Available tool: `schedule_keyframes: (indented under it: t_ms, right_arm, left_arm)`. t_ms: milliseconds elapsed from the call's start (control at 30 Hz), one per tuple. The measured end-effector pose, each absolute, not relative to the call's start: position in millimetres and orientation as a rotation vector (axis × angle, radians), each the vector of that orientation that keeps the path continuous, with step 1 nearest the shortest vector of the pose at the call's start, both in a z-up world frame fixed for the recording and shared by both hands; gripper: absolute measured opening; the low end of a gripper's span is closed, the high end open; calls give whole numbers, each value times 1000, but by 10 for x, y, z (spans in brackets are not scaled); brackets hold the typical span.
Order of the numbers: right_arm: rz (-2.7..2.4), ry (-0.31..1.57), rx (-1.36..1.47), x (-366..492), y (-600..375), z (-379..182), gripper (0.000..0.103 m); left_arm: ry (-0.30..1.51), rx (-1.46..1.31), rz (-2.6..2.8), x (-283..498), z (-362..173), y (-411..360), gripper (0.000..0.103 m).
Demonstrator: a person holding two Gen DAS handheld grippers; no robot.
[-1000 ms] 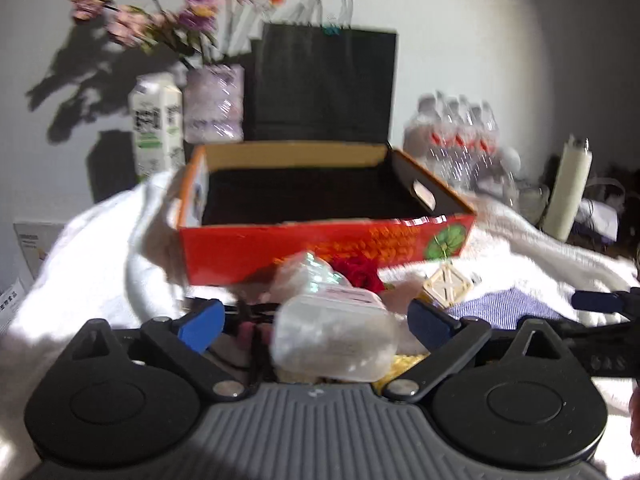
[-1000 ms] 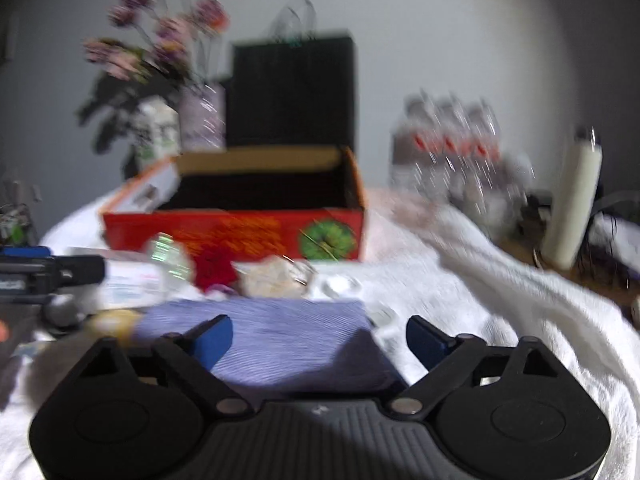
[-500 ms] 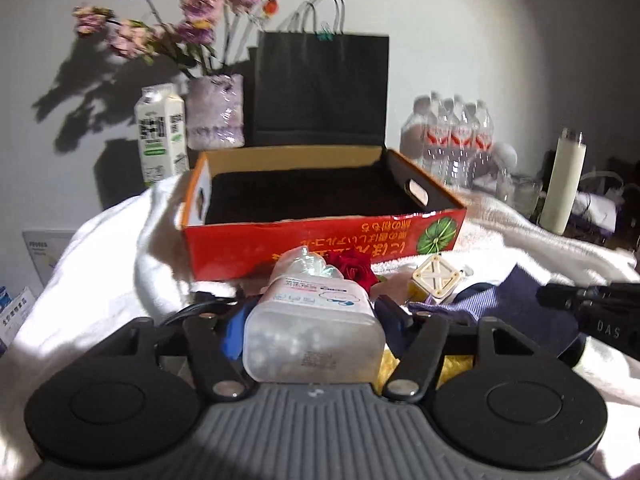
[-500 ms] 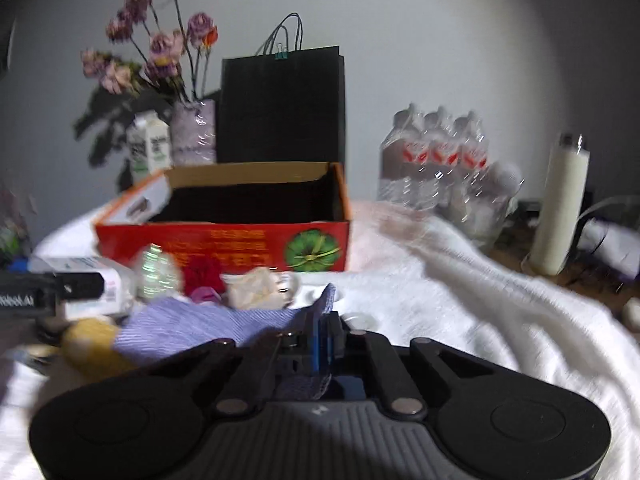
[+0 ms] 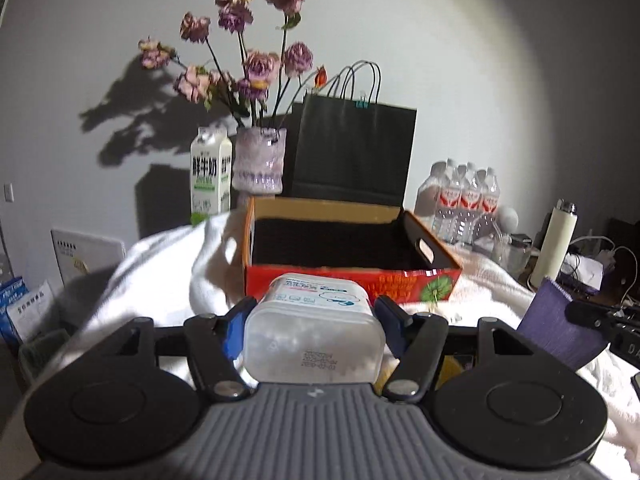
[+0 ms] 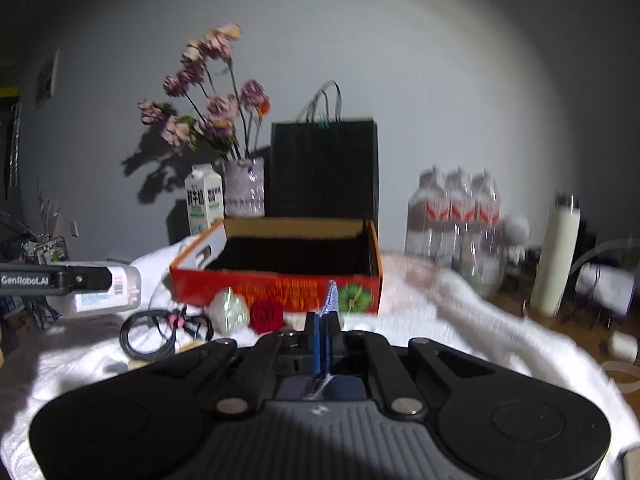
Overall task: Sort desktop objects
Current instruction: 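Carry both items over the cardboard box and open both tools to drop them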
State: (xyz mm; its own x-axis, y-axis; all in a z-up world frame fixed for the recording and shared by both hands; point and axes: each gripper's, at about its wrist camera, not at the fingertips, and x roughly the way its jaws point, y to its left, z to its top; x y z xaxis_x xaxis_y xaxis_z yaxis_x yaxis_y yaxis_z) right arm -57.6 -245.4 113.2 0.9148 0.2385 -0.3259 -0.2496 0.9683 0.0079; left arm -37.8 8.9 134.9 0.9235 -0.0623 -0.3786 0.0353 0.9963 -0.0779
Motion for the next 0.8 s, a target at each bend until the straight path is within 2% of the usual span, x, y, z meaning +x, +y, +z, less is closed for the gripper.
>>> schedule_keyframes:
  t_ms: [167,333,433,533,633,800]
  right_arm:
    - [288,276,-112,-345,-2363,1502,2]
    - [351,225,-208,75,-2075,1952,1]
    - [398,193,-195,453,-1876,2251,2]
    - [407,185,-106,960,-1781,2397,2]
    - [338,286,-18,1696,-1761,2174,2]
    - [178,625,7,2750,-1791,1074,2]
  left_arm:
    - [368,-87,-24,-167,1608,229,66]
    - [369,-120,11,434,1845,338,66]
    - [313,-55,46,840,1874,247,66]
    - [332,-48,66,1341,1733,156,66]
    - [371,-38,67,1838,1388,61,66]
    - [596,58,112,2418,685,-64,68]
